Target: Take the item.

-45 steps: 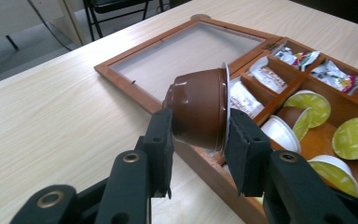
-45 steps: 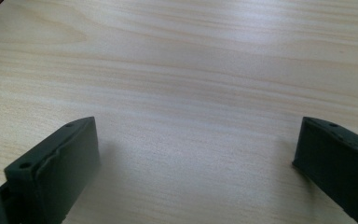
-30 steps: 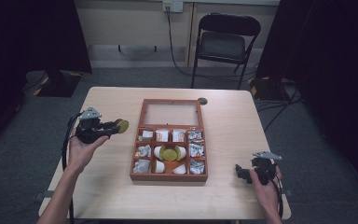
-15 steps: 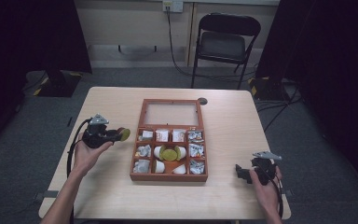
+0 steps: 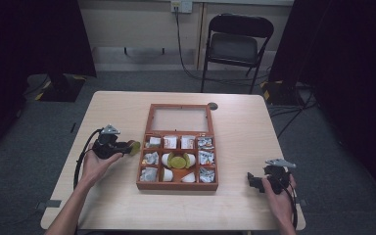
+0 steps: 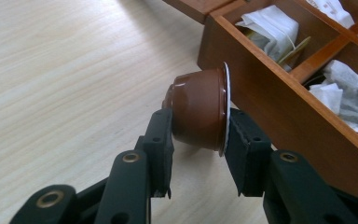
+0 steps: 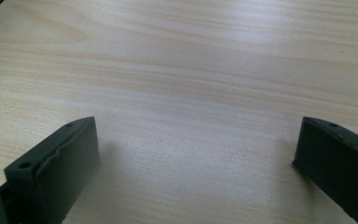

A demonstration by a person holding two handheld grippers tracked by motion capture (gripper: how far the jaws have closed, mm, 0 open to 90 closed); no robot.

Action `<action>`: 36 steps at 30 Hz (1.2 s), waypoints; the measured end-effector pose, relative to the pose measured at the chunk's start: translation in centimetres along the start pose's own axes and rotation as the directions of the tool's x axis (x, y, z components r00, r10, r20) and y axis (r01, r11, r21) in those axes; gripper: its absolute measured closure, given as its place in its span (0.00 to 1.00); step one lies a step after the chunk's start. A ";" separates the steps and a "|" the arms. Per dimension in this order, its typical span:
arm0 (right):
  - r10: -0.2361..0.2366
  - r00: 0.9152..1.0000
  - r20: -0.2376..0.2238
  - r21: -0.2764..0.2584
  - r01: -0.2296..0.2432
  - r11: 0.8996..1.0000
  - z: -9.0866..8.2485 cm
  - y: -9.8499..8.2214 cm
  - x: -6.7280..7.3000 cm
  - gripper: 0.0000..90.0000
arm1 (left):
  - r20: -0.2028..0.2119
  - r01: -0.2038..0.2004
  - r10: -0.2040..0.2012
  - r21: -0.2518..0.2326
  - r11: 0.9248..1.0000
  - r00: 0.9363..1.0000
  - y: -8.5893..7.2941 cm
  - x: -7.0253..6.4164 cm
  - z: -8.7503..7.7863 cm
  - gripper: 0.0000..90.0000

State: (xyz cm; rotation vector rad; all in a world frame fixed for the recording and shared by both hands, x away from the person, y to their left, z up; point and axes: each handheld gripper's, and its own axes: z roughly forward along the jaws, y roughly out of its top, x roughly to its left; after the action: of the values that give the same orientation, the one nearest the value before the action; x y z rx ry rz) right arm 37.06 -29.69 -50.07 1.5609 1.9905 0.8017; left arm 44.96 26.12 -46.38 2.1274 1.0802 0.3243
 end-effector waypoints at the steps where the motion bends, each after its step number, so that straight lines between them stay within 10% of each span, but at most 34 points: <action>1: 0.000 1.000 0.000 0.000 0.000 1.000 0.0 0.0 0.0 0.00 | 0.004 0.010 -0.010 -0.004 1.000 1.000 0.0 -0.1 0.1 0.70; 22: 0.000 1.000 0.000 0.000 0.000 1.000 0.0 0.0 0.0 0.00 | -0.060 0.039 -0.042 -0.057 0.998 0.997 -0.1 0.4 -0.2 0.36; 36: -0.001 1.000 0.001 0.001 0.001 1.000 0.0 0.0 0.0 0.00 | -0.080 0.024 -0.034 -0.119 0.993 0.996 -0.2 0.6 -3.9 0.26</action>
State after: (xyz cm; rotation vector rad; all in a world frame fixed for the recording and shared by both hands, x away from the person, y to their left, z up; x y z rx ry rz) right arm 37.09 -29.70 -50.07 1.5607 1.9908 0.8005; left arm 43.23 28.62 -43.81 2.0073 1.1103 0.4541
